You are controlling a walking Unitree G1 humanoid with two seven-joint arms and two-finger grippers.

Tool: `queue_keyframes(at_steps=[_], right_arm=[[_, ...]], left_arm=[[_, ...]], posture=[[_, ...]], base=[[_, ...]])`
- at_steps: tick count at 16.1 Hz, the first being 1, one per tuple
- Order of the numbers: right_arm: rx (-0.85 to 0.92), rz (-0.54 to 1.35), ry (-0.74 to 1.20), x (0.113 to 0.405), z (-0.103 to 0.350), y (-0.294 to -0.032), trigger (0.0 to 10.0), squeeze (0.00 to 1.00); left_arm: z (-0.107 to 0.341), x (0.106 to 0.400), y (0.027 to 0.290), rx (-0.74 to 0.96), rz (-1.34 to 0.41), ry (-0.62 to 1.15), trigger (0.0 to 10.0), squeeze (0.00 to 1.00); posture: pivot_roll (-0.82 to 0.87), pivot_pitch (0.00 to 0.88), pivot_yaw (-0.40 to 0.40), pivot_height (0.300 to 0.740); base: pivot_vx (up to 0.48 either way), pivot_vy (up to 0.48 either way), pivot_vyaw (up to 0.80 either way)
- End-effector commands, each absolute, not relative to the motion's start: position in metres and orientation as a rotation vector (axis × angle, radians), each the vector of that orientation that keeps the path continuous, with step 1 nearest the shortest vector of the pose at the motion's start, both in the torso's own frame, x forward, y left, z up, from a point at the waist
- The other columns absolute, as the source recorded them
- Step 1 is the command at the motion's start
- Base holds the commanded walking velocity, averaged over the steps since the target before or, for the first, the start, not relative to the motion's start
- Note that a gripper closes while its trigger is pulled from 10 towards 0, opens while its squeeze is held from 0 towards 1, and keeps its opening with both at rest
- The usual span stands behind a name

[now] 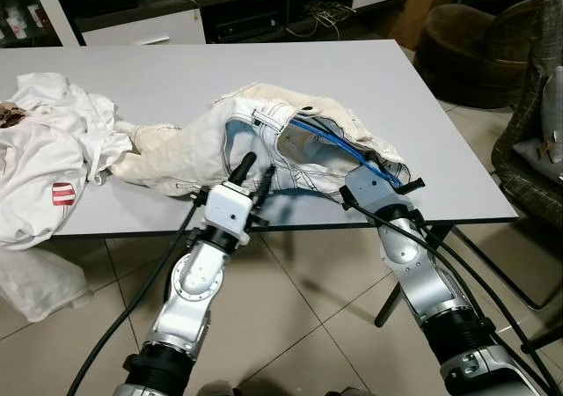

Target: Hang hanger

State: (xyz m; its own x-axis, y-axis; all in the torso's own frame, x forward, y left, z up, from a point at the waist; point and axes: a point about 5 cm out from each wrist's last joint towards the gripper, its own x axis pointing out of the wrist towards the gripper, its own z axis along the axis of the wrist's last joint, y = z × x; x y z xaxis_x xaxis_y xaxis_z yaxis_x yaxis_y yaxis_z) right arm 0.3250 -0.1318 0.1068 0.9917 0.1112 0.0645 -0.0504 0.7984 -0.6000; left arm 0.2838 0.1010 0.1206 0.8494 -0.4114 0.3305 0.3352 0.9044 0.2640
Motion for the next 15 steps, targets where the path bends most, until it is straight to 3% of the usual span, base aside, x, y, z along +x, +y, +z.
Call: queue_keyframes(at_steps=[1,8,13,14,15], right_arm=[[-0.641,0.084,-0.098,0.328,0.109,-0.13,10.0,0.0],[-0.642,0.106,-0.124,0.325,0.112,-0.126,10.0,0.0],[-0.666,0.112,-0.137,0.323,0.113,-0.125,10.0,0.0],[-0.672,0.112,-0.14,0.323,0.113,-0.125,10.0,0.0],[-0.675,0.112,-0.143,0.323,0.113,-0.125,10.0,0.0]], left_arm=[[0.124,0.281,0.096,0.214,-0.424,-0.419,10.0,1.0],[0.123,0.289,0.094,0.226,-0.366,-0.412,10.0,1.0],[0.119,0.284,0.071,0.179,-0.528,-0.379,10.0,1.0],[0.118,0.284,0.069,0.179,-0.534,-0.373,10.0,0.0],[0.118,0.284,0.068,0.181,-0.528,-0.371,10.0,0.0]], posture=[[0.03,0.0,0.025,0.74],[0.02,0.0,0.023,0.74],[0.01,0.0,0.024,0.74],[0.01,0.0,0.024,0.74],[0.01,0.0,0.024,0.74]], base=[[0.0,0.0,0.0],[0.0,0.0,0.0],[0.0,0.0,0.0],[0.0,0.0,0.0],[0.0,0.0,0.0]])
